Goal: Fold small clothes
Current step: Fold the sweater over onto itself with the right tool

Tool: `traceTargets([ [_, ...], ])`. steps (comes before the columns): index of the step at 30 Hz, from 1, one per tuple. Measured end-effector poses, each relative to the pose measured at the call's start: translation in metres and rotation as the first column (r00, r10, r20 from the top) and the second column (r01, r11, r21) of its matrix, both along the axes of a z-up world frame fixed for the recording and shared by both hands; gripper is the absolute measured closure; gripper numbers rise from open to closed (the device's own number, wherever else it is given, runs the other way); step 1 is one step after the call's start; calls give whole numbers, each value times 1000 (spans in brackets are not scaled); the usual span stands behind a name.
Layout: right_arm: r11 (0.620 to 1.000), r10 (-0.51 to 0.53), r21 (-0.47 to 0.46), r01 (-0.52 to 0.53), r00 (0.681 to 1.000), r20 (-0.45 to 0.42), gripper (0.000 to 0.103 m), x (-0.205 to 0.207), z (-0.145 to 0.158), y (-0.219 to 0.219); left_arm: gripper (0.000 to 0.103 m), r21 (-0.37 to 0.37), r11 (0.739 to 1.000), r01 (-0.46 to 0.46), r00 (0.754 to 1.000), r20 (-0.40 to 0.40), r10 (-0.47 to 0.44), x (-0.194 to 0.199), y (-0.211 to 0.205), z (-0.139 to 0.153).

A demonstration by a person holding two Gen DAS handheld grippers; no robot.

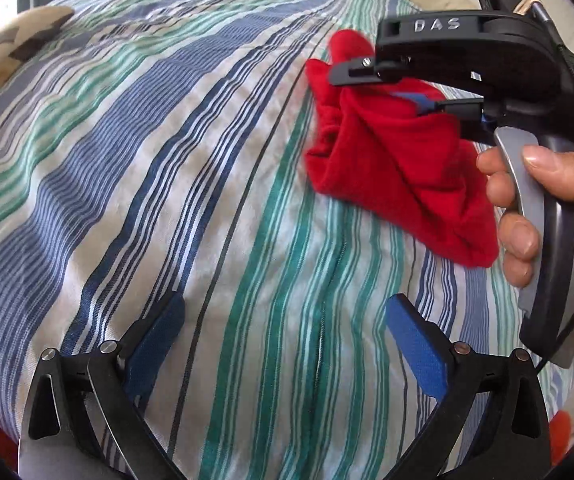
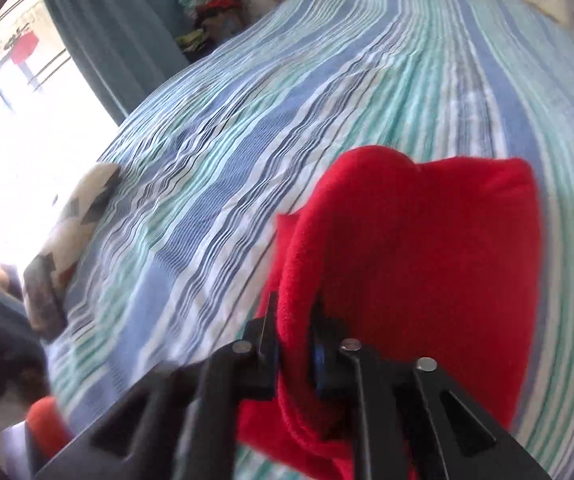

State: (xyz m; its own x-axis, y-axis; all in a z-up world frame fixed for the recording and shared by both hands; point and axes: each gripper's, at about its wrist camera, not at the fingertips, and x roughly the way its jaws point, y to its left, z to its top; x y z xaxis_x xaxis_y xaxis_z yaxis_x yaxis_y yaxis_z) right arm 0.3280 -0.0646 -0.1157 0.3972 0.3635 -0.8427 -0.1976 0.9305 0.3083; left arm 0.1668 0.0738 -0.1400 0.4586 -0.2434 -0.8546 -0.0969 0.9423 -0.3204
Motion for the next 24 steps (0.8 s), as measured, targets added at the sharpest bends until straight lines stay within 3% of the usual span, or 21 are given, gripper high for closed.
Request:
traceTargets([
  [1,999,27,35,-25,999,-45,51,3,-7,6,2,-8,1000,-3,1000,2,3,0,3,0],
  [2,996,35,89,-29,997,-65,36,1,-9,6,2,-13,1000,-6,1000,5,6,1,4,2],
  [6,929,13,370,-13,1000,2,35,-10,26,-29,2,-55,998,-26,1000,4,26,7,10,3],
  [8,918,-41,396,18,998,49,36,-15,47,-59,3,-76,997,-34,999,4,35,10,13,4],
  [9,936,-67,349,39,995,70,36,-17,53,-71,3,-85,996,-38,999,8,39,9,15,5],
  [10,963,-84,263,59,993,86,43,-20,57,-79,3,-93,995,-41,999,16,43,9,16,7],
  [11,981,-80,184,63,993,87,60,-21,56,-85,4,-96,994,-44,999,25,47,7,17,9],
  [13,996,-45,84,41,998,46,84,-25,40,-88,4,-88,995,-54,997,48,58,5,18,14],
  [16,999,46,-6,-46,999,17,87,-33,11,-58,4,-72,995,-67,995,67,72,-4,21,15],
  [19,993,115,-9,-115,993,41,89,-42,-12,-17,4,-52,996,-76,995,54,79,-6,20,10],
  [22,974,225,-25,-225,974,1,95,-52,-35,30,5,-38,996,-76,995,57,78,-5,20,6],
  [24,960,279,-44,-278,960,12,95,-63,-37,43,5,-28,997,-70,995,65,72,-12,21,9],
])
